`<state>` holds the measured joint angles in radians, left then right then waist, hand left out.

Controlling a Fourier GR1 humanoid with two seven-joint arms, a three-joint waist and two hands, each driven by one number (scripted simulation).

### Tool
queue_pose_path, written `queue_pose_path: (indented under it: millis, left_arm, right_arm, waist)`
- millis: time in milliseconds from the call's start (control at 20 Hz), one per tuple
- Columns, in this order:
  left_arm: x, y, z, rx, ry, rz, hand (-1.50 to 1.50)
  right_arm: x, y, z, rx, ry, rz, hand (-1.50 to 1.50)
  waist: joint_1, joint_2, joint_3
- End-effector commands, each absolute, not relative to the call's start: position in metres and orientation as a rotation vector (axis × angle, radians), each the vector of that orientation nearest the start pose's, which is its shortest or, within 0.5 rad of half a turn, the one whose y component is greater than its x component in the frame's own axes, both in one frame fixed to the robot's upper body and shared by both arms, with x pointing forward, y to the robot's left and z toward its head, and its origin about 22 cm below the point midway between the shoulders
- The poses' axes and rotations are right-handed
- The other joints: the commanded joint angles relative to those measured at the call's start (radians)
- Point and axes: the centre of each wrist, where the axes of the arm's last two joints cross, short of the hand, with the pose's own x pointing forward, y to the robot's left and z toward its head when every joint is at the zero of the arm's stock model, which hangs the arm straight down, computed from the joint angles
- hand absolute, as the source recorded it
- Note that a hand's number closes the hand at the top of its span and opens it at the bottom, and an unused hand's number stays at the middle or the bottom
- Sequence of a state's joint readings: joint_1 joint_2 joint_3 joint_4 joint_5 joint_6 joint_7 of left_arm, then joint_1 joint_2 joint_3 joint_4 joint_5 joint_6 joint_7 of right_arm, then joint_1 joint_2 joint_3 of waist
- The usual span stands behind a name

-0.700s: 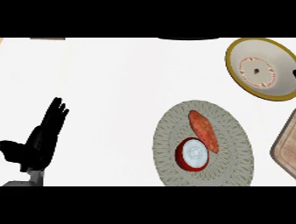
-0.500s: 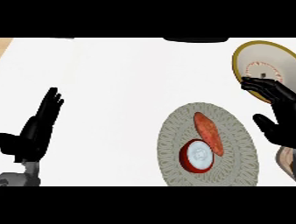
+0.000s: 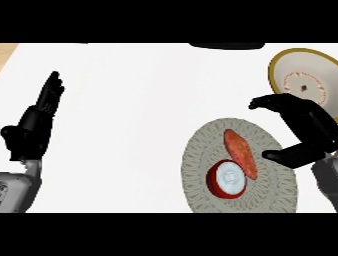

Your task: Pick the can from the placemat and place it in the bowl

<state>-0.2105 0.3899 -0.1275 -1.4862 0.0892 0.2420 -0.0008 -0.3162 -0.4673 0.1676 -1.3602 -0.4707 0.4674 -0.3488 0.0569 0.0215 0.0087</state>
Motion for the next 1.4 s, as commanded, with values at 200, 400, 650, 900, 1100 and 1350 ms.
queue_pose_path:
  millis: [200,400,650,900,1100,1350]
  left_arm:
    - [0.299,0.258,0.072,0.346,-1.681,-0.190,0.00]
    - [0.306,0.265,0.092,0.370,-1.678,-0.190,0.00]
    - [0.298,0.246,0.069,0.353,-1.653,-0.177,0.00]
    - [0.287,0.262,0.081,0.374,-1.654,-0.183,0.00]
    - [0.294,0.265,0.065,0.398,-1.645,-0.157,0.00]
    - [0.291,0.265,0.076,0.370,-1.649,-0.177,0.00]
  right_arm:
    - [0.353,-0.323,0.110,0.707,-1.866,0.932,-1.50]
    - [0.359,-0.299,0.136,0.615,-1.795,1.197,-1.50]
    - [0.358,-0.272,0.167,0.455,-1.706,1.498,-1.50]
    - [0.355,-0.233,0.156,0.469,-1.647,1.659,-1.50]
    - [0.338,-0.220,0.149,0.504,-1.553,1.764,-1.50]
    - [0.346,-0.190,0.142,0.466,-1.502,1.862,-1.50]
  waist:
    - [-0.018,-0.012,-0.005]
    - [-0.025,-0.017,-0.007]
    - [-0.038,-0.019,-0.008]
    - [-0.036,-0.021,-0.008]
    - [-0.055,-0.023,-0.009]
    - [-0.044,-0.019,-0.009]
